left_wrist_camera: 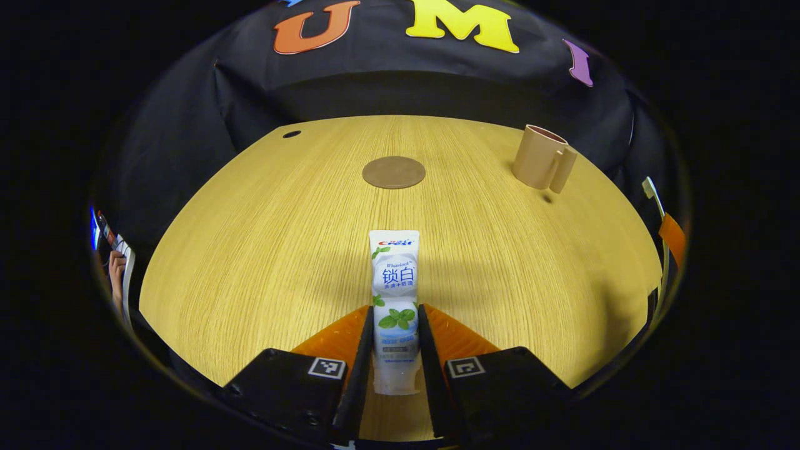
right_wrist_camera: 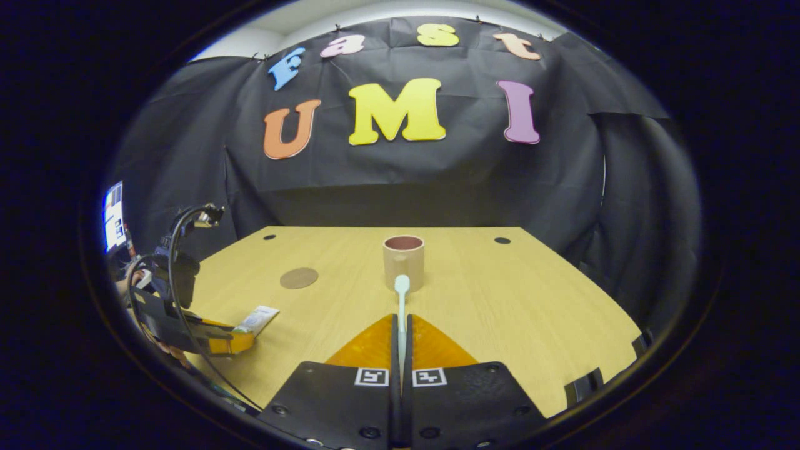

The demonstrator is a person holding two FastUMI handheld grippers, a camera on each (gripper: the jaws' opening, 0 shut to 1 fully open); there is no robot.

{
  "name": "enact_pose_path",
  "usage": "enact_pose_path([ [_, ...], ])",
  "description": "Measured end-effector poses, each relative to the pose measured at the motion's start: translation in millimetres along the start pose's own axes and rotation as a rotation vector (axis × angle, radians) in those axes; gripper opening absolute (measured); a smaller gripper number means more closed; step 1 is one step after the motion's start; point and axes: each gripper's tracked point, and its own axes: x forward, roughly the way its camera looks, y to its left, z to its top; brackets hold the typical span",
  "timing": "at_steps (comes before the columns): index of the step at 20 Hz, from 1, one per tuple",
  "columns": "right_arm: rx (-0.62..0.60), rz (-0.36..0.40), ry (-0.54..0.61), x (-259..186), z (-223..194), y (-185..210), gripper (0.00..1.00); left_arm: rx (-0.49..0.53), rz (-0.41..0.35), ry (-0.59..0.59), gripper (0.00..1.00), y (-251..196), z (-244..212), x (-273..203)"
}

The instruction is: Put the toothbrush and toothpaste on the desktop into the cup, then pick up the cup and place it on the coaster on the desktop.

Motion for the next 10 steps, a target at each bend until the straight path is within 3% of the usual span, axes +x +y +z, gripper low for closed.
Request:
enact_pose_path([
  [1, 0.000, -0.004, -0.020, -1, 7, -4, 0.00, -0.007, -0.010, -0.007, 0.47, 0, 0, 1],
  [3, 0.006, -0.001, -0.058, 0, 23, -8, 0.00, -0.028, -0.028, -0.046, 0.39, 1, 4, -2],
  [5, 0.004, -0.009, -0.101, 4, 44, -12, 0.00, -0.019, -0.040, -0.119, 0.37, 1, 13, -6],
  [6, 0.003, -0.015, -0.119, 8, 54, -13, 0.00, -0.015, -0.047, -0.162, 0.42, 1, 20, -9],
  [7, 0.006, -0.019, -0.140, 12, 63, -14, 0.00, -0.016, -0.052, -0.198, 0.37, 1, 26, -12],
  [10, 0.015, -0.005, -0.189, 28, 83, -14, 0.00, 0.010, -0.070, -0.331, 0.37, -5, 48, -27],
])
